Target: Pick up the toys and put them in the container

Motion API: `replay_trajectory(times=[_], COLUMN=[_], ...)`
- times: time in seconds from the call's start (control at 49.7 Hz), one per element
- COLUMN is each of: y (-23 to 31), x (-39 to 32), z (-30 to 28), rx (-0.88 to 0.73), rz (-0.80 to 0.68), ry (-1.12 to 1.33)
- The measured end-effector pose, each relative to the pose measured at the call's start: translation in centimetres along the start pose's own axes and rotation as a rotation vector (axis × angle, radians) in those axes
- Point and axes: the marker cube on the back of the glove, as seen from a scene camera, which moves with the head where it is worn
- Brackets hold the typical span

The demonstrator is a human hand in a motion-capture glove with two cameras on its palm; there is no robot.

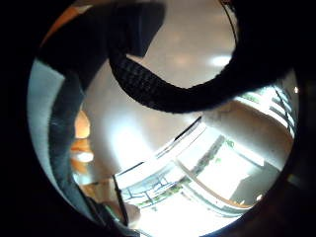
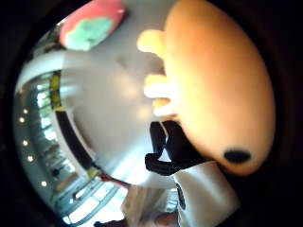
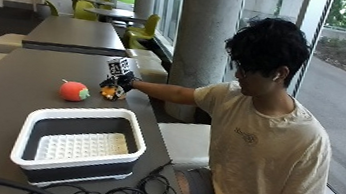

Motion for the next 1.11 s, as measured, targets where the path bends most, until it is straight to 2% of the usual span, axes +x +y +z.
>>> replay_trajectory(times=[0.04, 0.141, 0.181, 0.262, 0.402, 0.543, 0.724, 0.805, 0.865, 0.966, 1.046, 1.107], y=[0.3, -1.3, -1.6, -1.5, 0.7, 4.6, 14.3, 16.1, 17.5, 21.2, 23.8, 24.8], x=[-0.2, 2.6, 3.0, 1.2, 0.6, -1.5, -8.4, -7.0, -7.4, -12.4, -15.7, -18.5], z=[0.6, 0.5, 0.2, -0.1, -1.4, -4.3, -10.6, -12.9, -14.6, -16.9, -18.1, -19.1], rx=[-0.036, 0.157, 0.213, 0.289, 0.313, 0.385, 0.506, 0.564, 0.607, 0.633, 0.645, 0.658], rz=[0.016, 0.049, -0.041, -0.308, -0.328, -0.451, -0.608, -0.596, -0.669, -0.785, -0.719, -0.851], ry=[-0.092, -0.035, -0.032, -0.176, -0.128, -0.056, -0.139, -0.130, -0.081, -0.099, -0.151, -0.135])
